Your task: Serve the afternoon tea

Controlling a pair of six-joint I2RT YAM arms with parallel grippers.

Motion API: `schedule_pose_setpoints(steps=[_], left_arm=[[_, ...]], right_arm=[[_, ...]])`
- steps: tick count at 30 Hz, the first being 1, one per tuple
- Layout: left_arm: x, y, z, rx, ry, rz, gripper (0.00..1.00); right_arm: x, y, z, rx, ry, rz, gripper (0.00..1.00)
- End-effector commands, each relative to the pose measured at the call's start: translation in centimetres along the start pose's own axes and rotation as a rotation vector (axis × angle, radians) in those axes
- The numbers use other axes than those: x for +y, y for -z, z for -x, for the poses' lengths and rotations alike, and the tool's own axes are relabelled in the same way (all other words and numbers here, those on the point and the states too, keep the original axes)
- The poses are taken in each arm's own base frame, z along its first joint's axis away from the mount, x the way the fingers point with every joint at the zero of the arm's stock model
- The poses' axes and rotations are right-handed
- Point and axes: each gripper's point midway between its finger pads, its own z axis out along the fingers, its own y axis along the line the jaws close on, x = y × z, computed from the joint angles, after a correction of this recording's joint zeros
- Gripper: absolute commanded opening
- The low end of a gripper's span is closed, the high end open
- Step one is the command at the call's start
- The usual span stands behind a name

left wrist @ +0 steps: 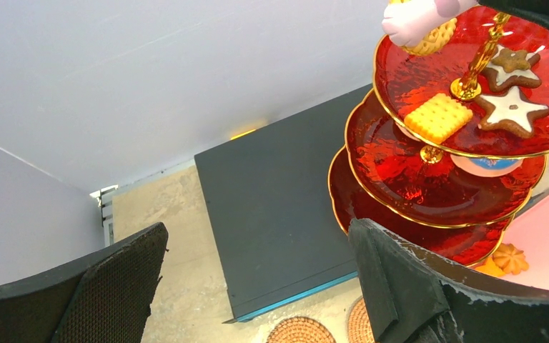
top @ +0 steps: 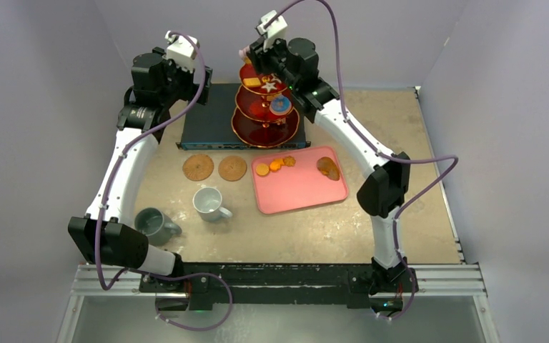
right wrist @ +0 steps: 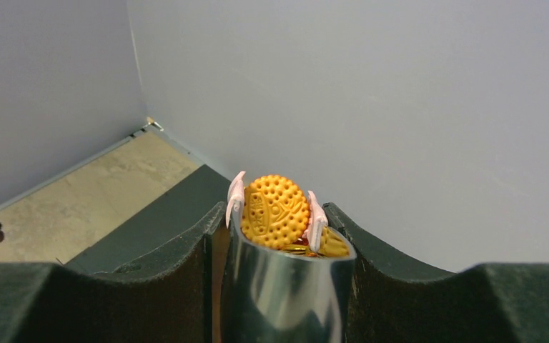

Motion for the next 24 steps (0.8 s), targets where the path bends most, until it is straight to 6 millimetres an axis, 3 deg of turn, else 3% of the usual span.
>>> schedule_pose_setpoints(steps=[1,24], left_arm=[[0.8,1.2,2.5,-0.075,0.005,0.024,0.99],[1.0,1.4,3.0,-0.085,0.0,0.032,0.99]], right_arm=[[-1.2,1.2,3.5,-0.079,0.01,-0.031,0.44],[-1.5,2.4,6.1,-0.138,-0.009,-0.039,0.57]])
